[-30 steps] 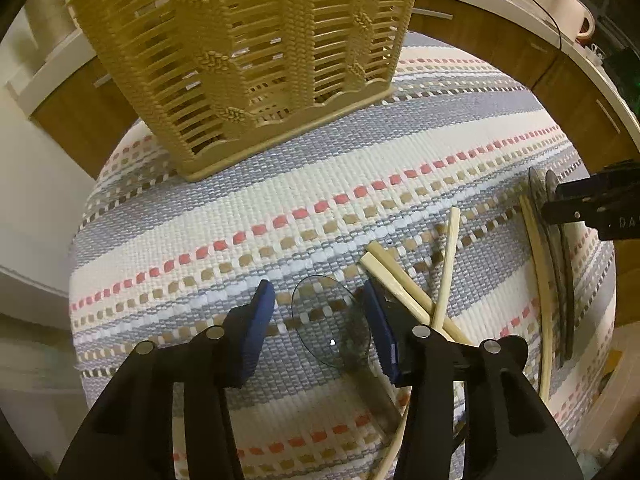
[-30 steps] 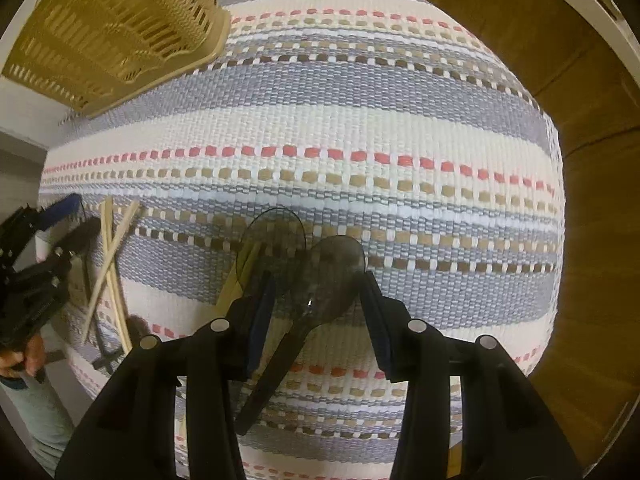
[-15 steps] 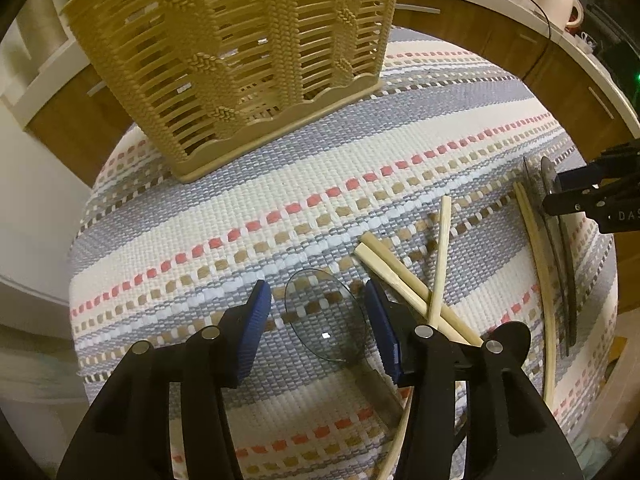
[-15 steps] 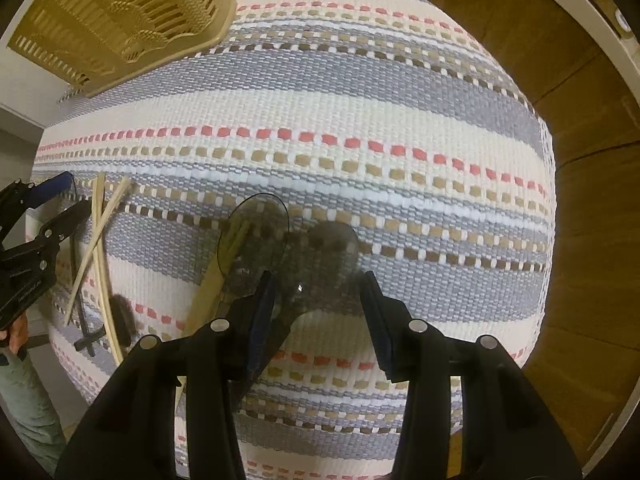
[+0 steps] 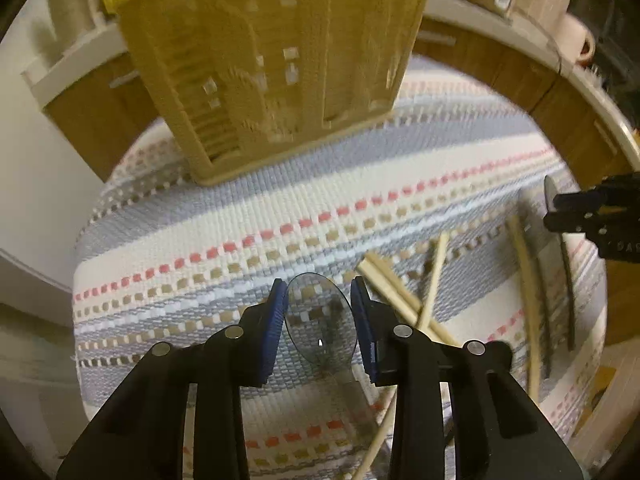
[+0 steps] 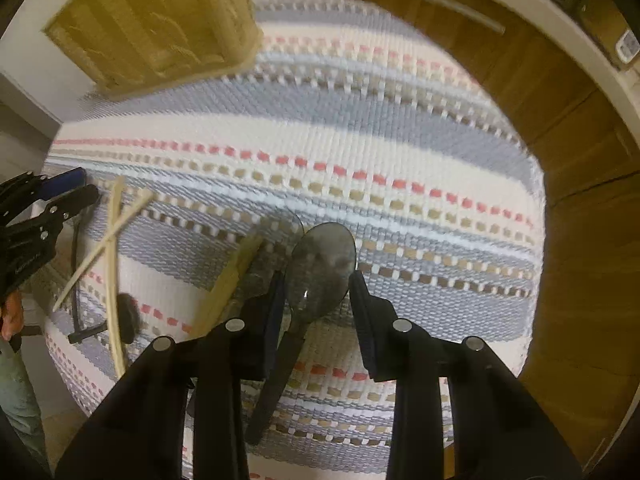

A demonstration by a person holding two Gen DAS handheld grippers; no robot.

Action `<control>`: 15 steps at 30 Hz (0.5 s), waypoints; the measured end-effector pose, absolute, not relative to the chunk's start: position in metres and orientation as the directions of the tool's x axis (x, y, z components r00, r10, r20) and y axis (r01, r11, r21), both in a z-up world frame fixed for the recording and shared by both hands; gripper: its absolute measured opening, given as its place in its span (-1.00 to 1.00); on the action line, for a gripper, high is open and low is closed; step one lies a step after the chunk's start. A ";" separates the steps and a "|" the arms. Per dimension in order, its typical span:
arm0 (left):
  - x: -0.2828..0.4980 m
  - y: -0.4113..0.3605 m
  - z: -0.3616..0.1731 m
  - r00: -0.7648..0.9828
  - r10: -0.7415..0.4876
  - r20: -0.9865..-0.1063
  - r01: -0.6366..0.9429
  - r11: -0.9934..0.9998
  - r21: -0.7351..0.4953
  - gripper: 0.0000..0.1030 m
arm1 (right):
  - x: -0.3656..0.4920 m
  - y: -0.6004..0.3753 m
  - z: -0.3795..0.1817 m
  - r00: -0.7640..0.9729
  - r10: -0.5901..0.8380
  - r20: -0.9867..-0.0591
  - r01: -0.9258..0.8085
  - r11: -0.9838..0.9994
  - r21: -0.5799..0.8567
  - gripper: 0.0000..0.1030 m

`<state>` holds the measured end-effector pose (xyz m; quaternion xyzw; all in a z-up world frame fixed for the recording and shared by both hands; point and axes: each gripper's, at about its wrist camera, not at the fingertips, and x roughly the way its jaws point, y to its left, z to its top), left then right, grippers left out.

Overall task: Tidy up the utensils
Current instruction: 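Grasp a dark-handled spoon with the right tool while the left tool grasps a clear spoon, then carry both spoons over the caddy and open both tools to release them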

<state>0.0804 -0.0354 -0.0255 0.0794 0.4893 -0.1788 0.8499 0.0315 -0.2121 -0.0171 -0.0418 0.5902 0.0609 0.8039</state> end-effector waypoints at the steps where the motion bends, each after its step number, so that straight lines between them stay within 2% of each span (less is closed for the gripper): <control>1: 0.078 -0.034 -0.020 0.471 -0.236 -0.850 0.380 0.924 -0.046 -0.41 | 0.028 -0.213 -0.009 0.324 0.051 -0.945 -0.157 0.988 -0.001 -0.43; 6: 0.055 -0.024 0.025 0.586 -0.286 -0.758 0.375 0.925 -0.060 -0.42 | 0.004 -0.203 0.041 0.485 0.095 -0.869 -0.217 0.976 -0.015 -0.43; 15: 0.020 0.001 0.128 0.798 -0.352 -0.490 0.354 0.931 -0.093 -0.42 | -0.016 -0.185 0.124 0.719 0.193 -0.668 -0.273 0.962 -0.017 -0.43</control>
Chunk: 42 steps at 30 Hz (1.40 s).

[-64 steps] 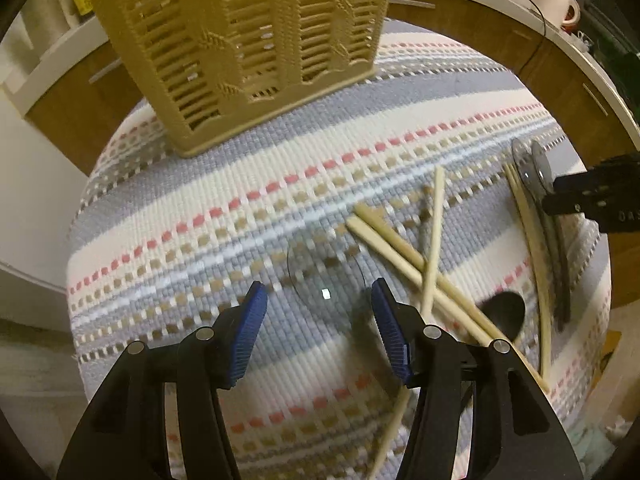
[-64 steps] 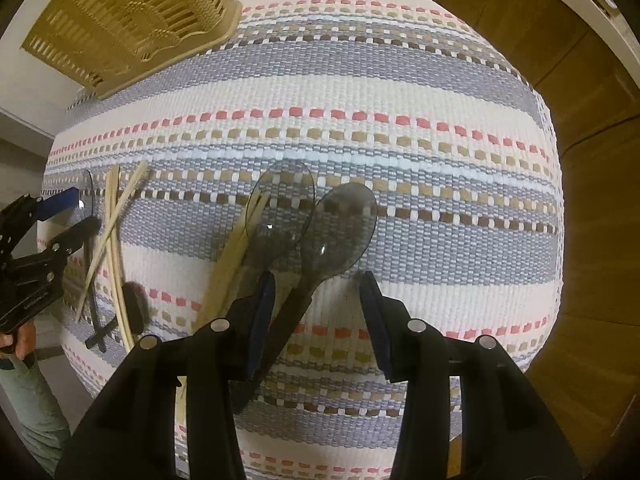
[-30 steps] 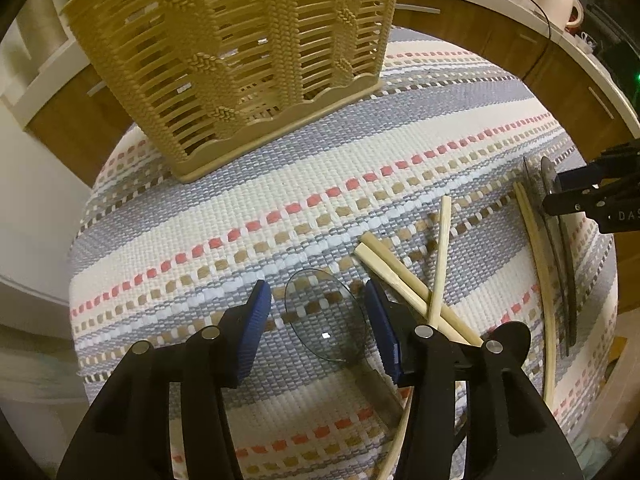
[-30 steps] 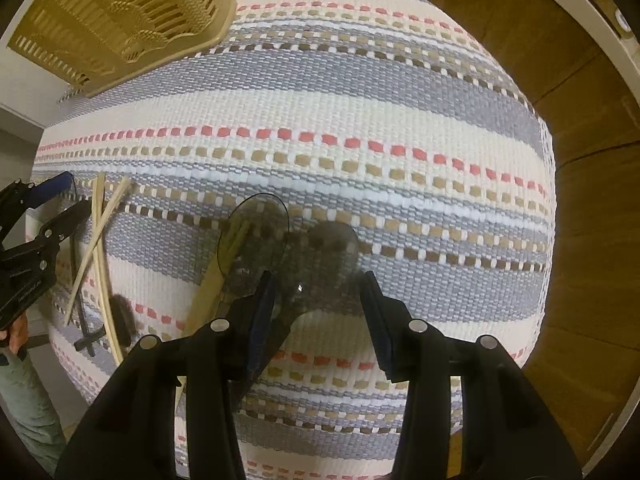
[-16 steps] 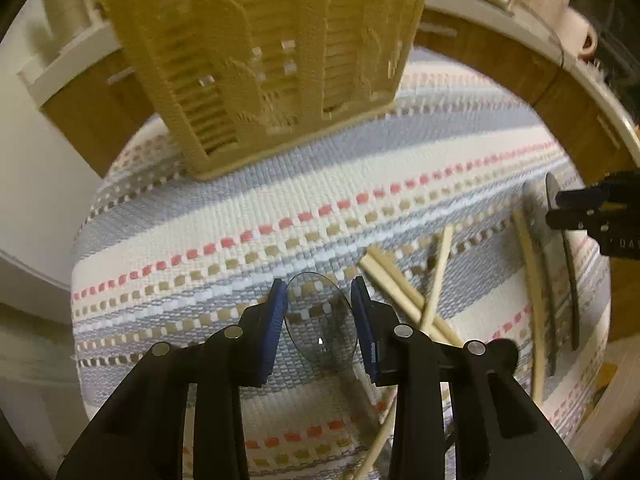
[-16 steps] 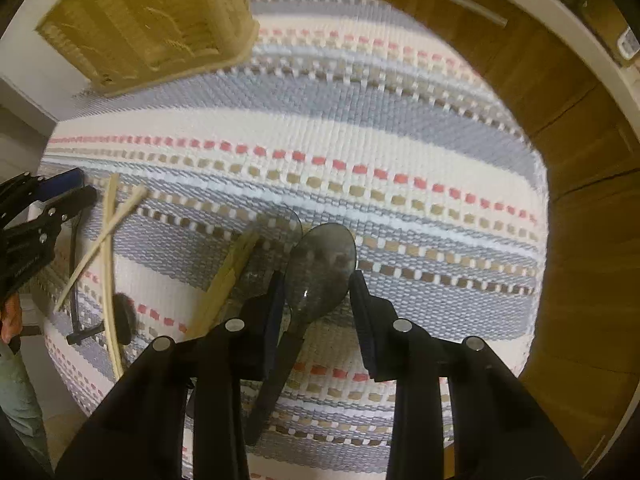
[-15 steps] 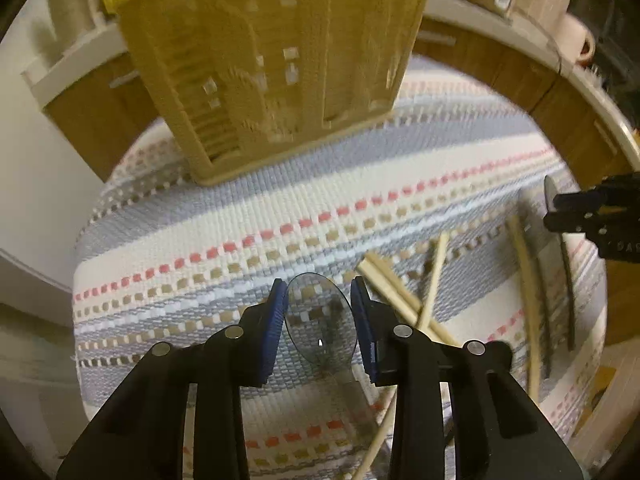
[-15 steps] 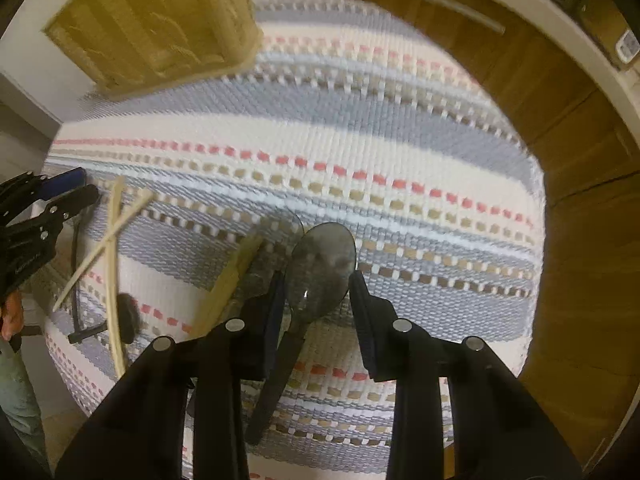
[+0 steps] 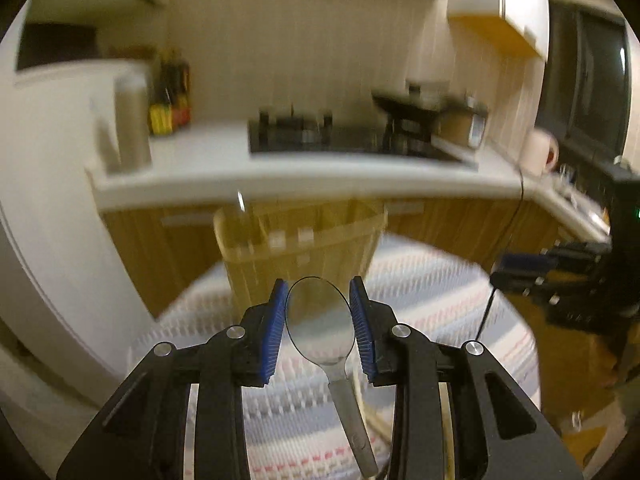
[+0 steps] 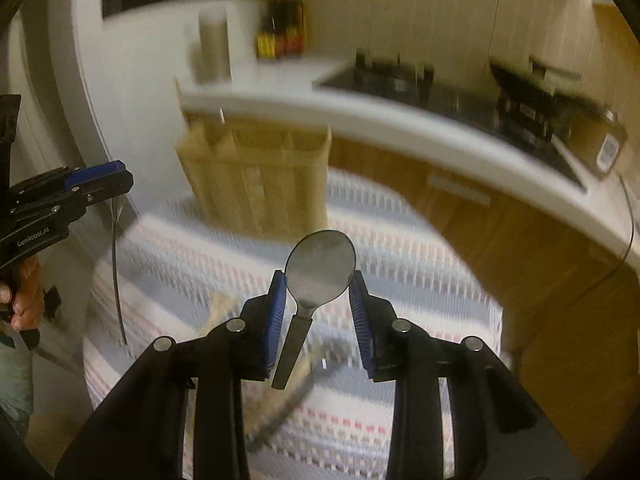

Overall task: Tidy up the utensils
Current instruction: 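Carry both spoons over the caddy and open both tools to release them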

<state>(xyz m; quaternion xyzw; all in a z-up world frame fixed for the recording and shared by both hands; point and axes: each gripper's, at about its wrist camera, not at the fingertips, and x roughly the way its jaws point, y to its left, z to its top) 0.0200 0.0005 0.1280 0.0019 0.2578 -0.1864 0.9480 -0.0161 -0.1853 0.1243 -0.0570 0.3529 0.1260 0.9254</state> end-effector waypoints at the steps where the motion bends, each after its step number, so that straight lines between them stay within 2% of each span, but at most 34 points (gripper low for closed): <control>1: 0.019 0.001 0.137 0.814 -0.351 -0.463 0.349 0.932 -0.093 -0.42 | -0.015 -0.183 0.136 0.744 0.203 -0.636 -0.274 0.962 -0.013 -0.43; 4: 0.019 0.005 0.167 0.881 -0.306 -0.361 0.304 0.950 -0.064 -0.42 | -0.001 -0.183 0.161 0.786 0.228 -0.574 -0.270 0.963 0.012 -0.43; 7: 0.025 0.009 0.188 0.909 -0.294 -0.295 0.286 0.956 -0.072 -0.42 | 0.014 -0.182 0.185 0.830 0.223 -0.511 -0.254 0.967 0.008 -0.43; 15: 0.063 0.000 0.216 0.952 -0.257 -0.169 0.244 0.965 -0.092 -0.42 | 0.059 -0.181 0.216 0.902 0.204 -0.380 -0.203 0.978 0.045 -0.43; 18: 0.080 -0.010 0.216 0.968 -0.215 -0.130 0.210 0.976 -0.052 -0.42 | 0.079 -0.177 0.214 0.925 0.170 -0.341 -0.171 0.985 0.028 -0.43; 25: 0.113 -0.020 0.190 0.986 -0.114 -0.117 0.119 0.992 0.030 -0.42 | 0.124 -0.164 0.178 0.911 0.121 -0.394 -0.144 0.989 -0.027 -0.43; 33: 0.131 0.023 0.172 0.983 -0.071 -0.172 0.062 0.997 -0.053 -0.42 | 0.150 -0.159 0.142 0.879 0.116 -0.462 -0.142 0.990 -0.021 -0.43; 42: 0.141 0.021 0.142 0.980 -0.060 -0.190 0.057 0.998 -0.020 -0.42 | 0.164 -0.153 0.114 0.832 0.123 -0.542 -0.149 0.989 -0.005 -0.43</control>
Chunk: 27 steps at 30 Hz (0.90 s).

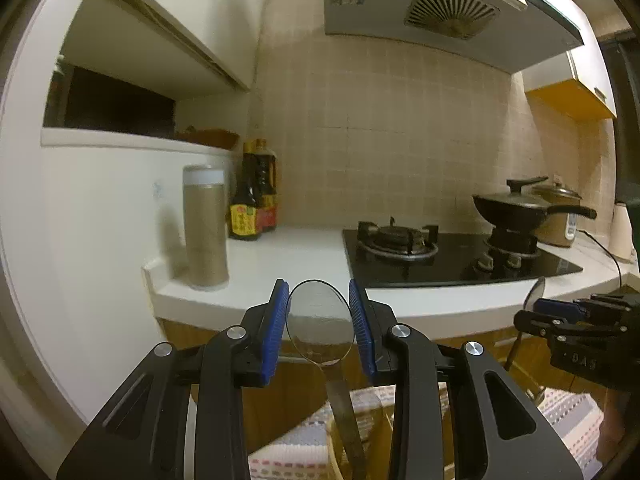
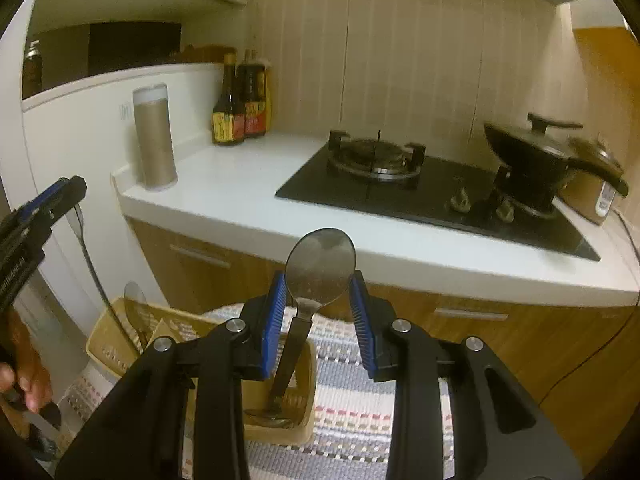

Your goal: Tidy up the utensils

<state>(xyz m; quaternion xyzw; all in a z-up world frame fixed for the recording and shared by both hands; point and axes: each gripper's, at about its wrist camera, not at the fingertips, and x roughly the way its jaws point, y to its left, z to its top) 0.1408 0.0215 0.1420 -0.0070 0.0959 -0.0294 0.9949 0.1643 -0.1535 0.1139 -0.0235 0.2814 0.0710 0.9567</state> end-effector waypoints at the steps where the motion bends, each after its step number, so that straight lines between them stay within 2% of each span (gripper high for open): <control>1: 0.141 0.021 0.138 0.978 -0.068 -0.196 0.064 0.998 -0.024 -0.42 | 0.166 -0.154 0.111 0.821 0.131 -0.555 -0.154 0.988 0.006 -0.43; 6: 0.141 0.018 0.132 0.969 -0.105 -0.222 0.100 0.994 -0.032 -0.40 | 0.167 -0.158 0.103 0.777 0.177 -0.604 -0.180 0.982 0.057 -0.42; 9: 0.135 0.019 0.133 0.967 -0.121 -0.225 0.115 0.993 -0.037 -0.16 | 0.164 -0.163 0.103 0.743 0.225 -0.631 -0.200 0.973 0.111 -0.40; 12: 0.128 0.021 0.137 0.963 -0.144 -0.230 0.136 0.989 -0.050 -0.10 | 0.154 -0.169 0.108 0.734 0.250 -0.632 -0.204 0.968 0.146 -0.20; 22: 0.083 0.015 0.156 0.934 -0.256 -0.249 0.241 0.966 -0.089 0.02 | 0.103 -0.172 0.124 0.734 0.223 -0.641 -0.222 0.972 0.084 -0.17; 27: 0.058 0.000 0.156 0.923 -0.276 -0.270 0.275 0.961 -0.041 0.06 | 0.074 -0.169 0.123 0.718 0.179 -0.673 -0.226 0.974 0.017 -0.17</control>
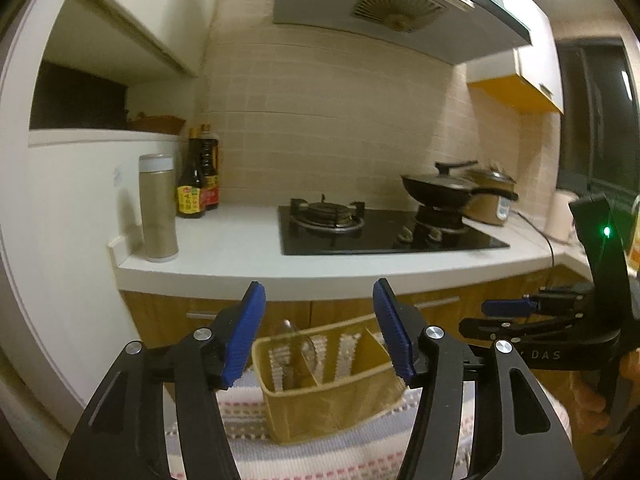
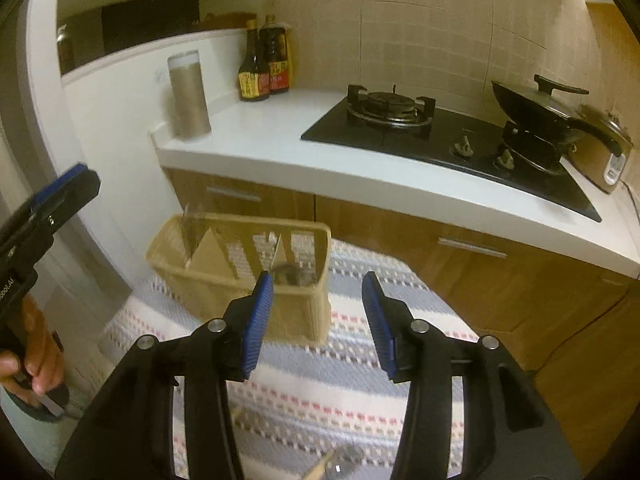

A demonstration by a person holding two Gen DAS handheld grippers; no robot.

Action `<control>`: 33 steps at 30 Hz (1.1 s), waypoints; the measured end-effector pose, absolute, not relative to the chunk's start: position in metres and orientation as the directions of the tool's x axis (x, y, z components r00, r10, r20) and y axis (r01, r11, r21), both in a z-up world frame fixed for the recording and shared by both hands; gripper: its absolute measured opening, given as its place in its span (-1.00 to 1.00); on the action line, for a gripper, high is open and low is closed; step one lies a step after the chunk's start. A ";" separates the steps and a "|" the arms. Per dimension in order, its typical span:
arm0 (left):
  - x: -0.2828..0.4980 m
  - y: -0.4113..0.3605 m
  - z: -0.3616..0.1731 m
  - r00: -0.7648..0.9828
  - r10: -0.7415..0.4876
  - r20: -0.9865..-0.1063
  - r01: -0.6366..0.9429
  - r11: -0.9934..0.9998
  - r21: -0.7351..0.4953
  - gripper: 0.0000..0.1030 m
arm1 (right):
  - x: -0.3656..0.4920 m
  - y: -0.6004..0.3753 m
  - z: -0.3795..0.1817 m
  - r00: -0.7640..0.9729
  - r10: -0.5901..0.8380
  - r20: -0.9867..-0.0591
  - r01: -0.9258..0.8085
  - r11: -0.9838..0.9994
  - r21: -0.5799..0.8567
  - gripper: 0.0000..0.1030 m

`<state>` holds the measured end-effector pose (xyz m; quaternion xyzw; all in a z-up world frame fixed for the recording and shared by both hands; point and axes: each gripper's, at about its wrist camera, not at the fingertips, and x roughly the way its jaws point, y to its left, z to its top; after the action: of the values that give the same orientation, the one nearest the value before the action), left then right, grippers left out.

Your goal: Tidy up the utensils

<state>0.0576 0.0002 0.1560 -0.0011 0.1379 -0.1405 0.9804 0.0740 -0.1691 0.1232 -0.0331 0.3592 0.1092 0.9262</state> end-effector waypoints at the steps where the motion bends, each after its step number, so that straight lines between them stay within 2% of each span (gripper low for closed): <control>1: 0.051 -0.005 0.154 0.919 -0.277 -0.281 0.283 0.959 -0.020 0.06 | 0.069 -0.169 0.122 0.712 0.174 -0.680 -0.227 0.974 0.011 -0.17; 6: 0.028 -0.023 0.139 0.900 -0.255 -0.354 0.298 0.952 0.071 0.06 | 0.045 -0.173 0.109 0.660 0.168 -0.732 -0.230 0.973 0.016 -0.17; 12: 0.011 -0.038 0.096 0.789 -0.271 -0.552 0.386 0.917 0.102 0.06 | 0.033 -0.189 0.079 0.529 0.240 -0.814 -0.207 0.967 0.151 -0.17; 16: 0.011 -0.040 0.058 0.657 -0.288 -0.697 0.450 0.892 0.056 0.06 | 0.032 -0.199 0.048 0.438 0.272 -0.857 -0.165 0.961 0.221 -0.17; 20: 0.017 -0.036 0.019 0.502 -0.311 -0.807 0.495 0.868 -0.027 0.01 | 0.027 -0.200 0.013 0.355 0.231 -0.906 -0.149 0.971 0.189 -0.17; 22: 0.018 -0.035 0.005 0.453 -0.306 -0.837 0.508 0.860 -0.040 -0.03 | 0.024 -0.201 0.000 0.323 0.207 -0.924 -0.144 0.975 0.168 -0.18; 24: 0.018 -0.036 -0.009 0.412 -0.299 -0.861 0.520 0.853 -0.048 -0.04 | 0.022 -0.204 -0.013 0.286 0.187 -0.940 -0.138 0.979 0.152 -0.28; 29: 0.022 -0.042 -0.025 0.371 -0.288 -0.883 0.533 0.844 -0.051 -0.09 | 0.022 -0.214 -0.037 0.214 0.168 -0.962 -0.098 0.984 0.150 -0.36; 33: 0.024 -0.051 -0.035 0.372 -0.240 -0.897 0.529 0.849 -0.007 -0.28 | 0.022 -0.216 -0.046 0.183 0.200 -0.962 -0.071 0.979 0.190 -0.47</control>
<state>0.0242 -0.0510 -0.0347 0.1423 0.5084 -0.2356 0.8160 0.0220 -0.2159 -0.0464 0.0511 0.6329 0.0882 0.7675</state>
